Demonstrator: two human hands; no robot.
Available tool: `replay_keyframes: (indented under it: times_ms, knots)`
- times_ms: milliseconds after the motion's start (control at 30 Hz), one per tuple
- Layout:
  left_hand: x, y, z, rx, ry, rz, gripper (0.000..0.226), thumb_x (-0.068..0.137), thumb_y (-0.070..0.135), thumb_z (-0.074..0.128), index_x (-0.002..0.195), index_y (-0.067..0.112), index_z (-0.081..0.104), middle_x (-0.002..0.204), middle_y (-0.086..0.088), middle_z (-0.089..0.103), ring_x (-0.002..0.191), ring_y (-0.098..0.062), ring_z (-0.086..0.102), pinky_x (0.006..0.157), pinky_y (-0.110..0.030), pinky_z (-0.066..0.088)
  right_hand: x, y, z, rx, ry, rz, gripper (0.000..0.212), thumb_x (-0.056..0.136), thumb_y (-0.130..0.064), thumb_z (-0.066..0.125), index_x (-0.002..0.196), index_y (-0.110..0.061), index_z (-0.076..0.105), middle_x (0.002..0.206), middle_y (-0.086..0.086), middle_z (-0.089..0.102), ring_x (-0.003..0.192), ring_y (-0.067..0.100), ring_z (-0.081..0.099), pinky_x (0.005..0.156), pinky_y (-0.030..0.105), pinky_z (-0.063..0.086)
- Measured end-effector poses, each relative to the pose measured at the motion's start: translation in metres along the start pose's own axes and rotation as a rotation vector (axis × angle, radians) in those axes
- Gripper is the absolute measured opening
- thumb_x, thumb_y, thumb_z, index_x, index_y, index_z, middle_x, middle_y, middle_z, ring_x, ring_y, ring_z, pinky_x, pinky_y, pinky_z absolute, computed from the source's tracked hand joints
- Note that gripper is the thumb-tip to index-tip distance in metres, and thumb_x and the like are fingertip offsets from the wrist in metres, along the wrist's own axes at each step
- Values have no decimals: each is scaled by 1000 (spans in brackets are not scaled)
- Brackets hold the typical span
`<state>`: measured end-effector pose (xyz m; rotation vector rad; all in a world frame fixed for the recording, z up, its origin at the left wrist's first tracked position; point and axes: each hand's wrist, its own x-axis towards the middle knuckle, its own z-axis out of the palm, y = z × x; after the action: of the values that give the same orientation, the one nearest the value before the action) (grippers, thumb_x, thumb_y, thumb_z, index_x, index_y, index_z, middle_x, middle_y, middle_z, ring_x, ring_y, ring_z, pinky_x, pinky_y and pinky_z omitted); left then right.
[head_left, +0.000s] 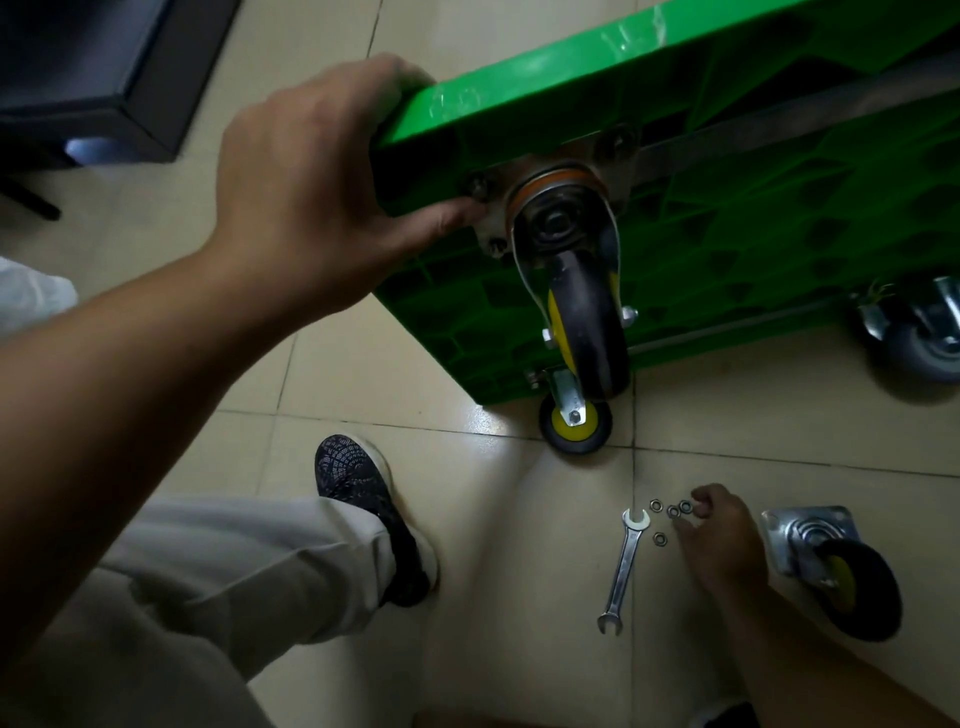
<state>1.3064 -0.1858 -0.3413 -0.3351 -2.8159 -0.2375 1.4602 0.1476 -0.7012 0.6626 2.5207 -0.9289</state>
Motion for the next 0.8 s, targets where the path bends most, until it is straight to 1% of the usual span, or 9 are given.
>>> replay_keyframes:
  times_ms: [133, 300, 367, 467, 533, 600, 667, 700, 800]
  knots:
    - [-1, 0, 0, -6, -1, 4, 65, 84, 64, 63, 128, 17, 59, 116, -8, 68, 100, -30, 63, 79, -50, 53, 8, 1, 1, -63, 20, -80, 20, 82, -4, 73, 91, -17, 61, 94, 9, 59, 79, 30, 60, 71, 36, 49]
    - [0, 0, -1, -8, -6, 4, 65, 83, 64, 63, 129, 19, 58, 117, -7, 68, 102, -29, 63, 79, -50, 54, 13, 4, -1, -105, 4, -82, 18, 82, -11, 73, 77, -17, 57, 82, 8, 60, 74, 31, 59, 66, 38, 49]
    - [0, 0, -1, -5, -1, 5, 64, 82, 64, 64, 128, 21, 59, 116, -6, 69, 101, -30, 64, 79, -50, 53, 12, 1, -7, -83, 13, -89, 17, 82, -13, 72, 75, -18, 57, 80, 7, 62, 73, 28, 59, 64, 35, 46]
    - [1, 1, -2, -12, 7, 12, 60, 82, 62, 68, 126, 22, 60, 114, -5, 70, 100, -31, 65, 79, -45, 52, 8, -21, -30, -34, 35, -104, 15, 83, -15, 72, 76, -18, 59, 78, 2, 62, 70, 19, 56, 61, 30, 37]
    - [1, 2, -4, -19, 5, 21, 58, 82, 62, 69, 126, 24, 60, 111, -5, 71, 98, -32, 66, 77, -42, 50, 7, -46, -51, 45, 73, -119, 14, 81, -13, 73, 80, -18, 60, 78, 1, 64, 73, 20, 60, 65, 28, 42]
    - [2, 3, -6, -25, -10, 37, 59, 79, 64, 66, 126, 28, 59, 107, -4, 73, 95, -33, 67, 76, -41, 51, 7, -76, -76, 165, 127, -187, 17, 80, -7, 76, 83, -17, 62, 77, -1, 65, 73, 20, 64, 67, 22, 47]
    - [1, 7, -10, -15, -37, 53, 60, 79, 63, 68, 128, 30, 58, 104, -6, 73, 93, -34, 68, 73, -40, 50, 2, -111, -105, 249, 192, -294, 19, 77, 0, 77, 84, -11, 63, 71, -3, 64, 64, 9, 63, 62, 8, 45]
    - [0, 10, -13, -3, -55, 58, 59, 79, 61, 71, 129, 31, 58, 103, -7, 74, 92, -35, 68, 72, -38, 48, -3, -130, -120, 280, 225, -352, 21, 77, 2, 77, 83, -11, 62, 68, -5, 62, 59, 1, 59, 60, 4, 43]
    - [-6, 23, -24, 62, -124, 72, 60, 80, 59, 73, 130, 31, 58, 102, -10, 73, 92, -37, 68, 69, -36, 45, -29, -185, -167, 332, 320, -538, 23, 80, -3, 79, 81, -16, 60, 66, -8, 61, 55, -2, 57, 58, 8, 46]
